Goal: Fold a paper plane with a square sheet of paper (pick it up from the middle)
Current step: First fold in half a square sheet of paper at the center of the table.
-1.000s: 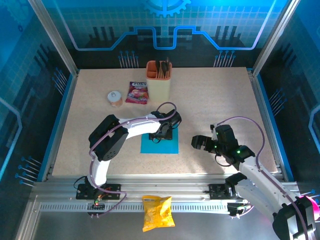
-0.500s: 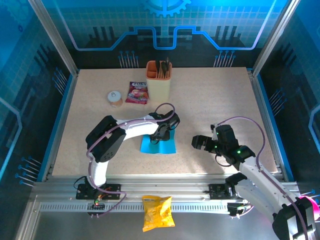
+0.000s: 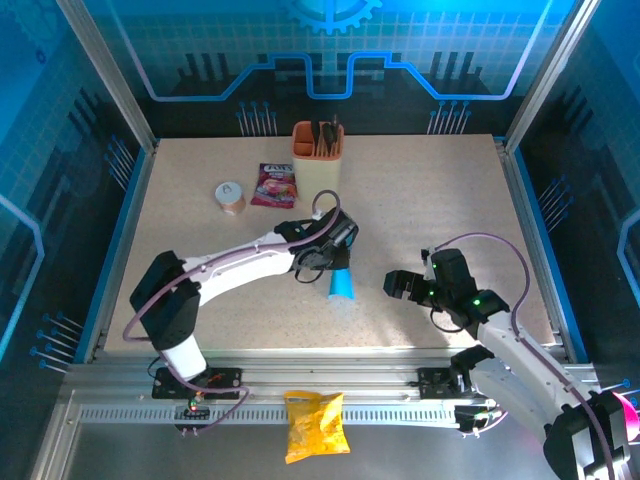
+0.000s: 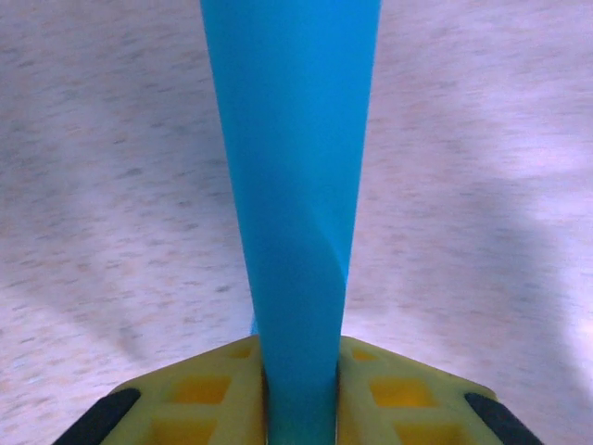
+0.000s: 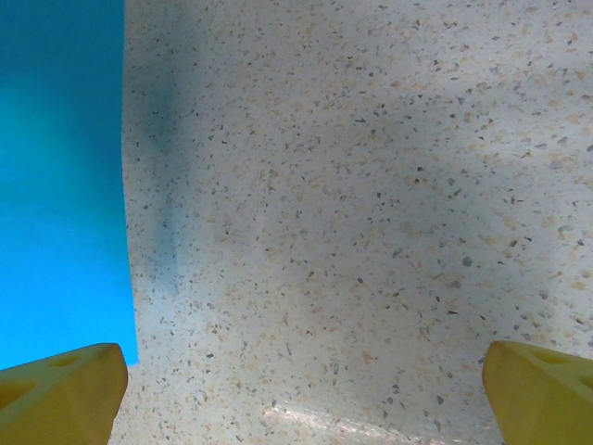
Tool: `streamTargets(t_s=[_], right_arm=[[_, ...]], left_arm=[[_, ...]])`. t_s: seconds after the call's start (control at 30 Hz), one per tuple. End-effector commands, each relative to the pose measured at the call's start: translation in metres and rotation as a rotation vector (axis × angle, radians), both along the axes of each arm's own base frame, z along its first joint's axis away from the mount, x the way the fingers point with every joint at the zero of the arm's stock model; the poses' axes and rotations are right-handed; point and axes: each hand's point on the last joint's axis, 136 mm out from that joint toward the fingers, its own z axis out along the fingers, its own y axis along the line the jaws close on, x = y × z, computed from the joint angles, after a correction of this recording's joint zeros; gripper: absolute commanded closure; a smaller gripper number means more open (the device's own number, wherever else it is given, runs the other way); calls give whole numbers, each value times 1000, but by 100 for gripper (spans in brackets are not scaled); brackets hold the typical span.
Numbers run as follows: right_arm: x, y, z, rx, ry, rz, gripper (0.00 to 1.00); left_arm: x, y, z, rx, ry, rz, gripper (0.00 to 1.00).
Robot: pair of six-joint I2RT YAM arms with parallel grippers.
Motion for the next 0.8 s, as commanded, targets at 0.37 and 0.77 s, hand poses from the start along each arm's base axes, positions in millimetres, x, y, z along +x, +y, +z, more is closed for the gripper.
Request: streamTargets(t_s=[0.37,0.77], right_arm=[[7,0,13,13,7,-4,1],[16,23,1,98,54,65,1]], left_arm=[[-16,-30,-26,-427,-47,24,69],[-8,28,-79,-272,-55,149,58]])
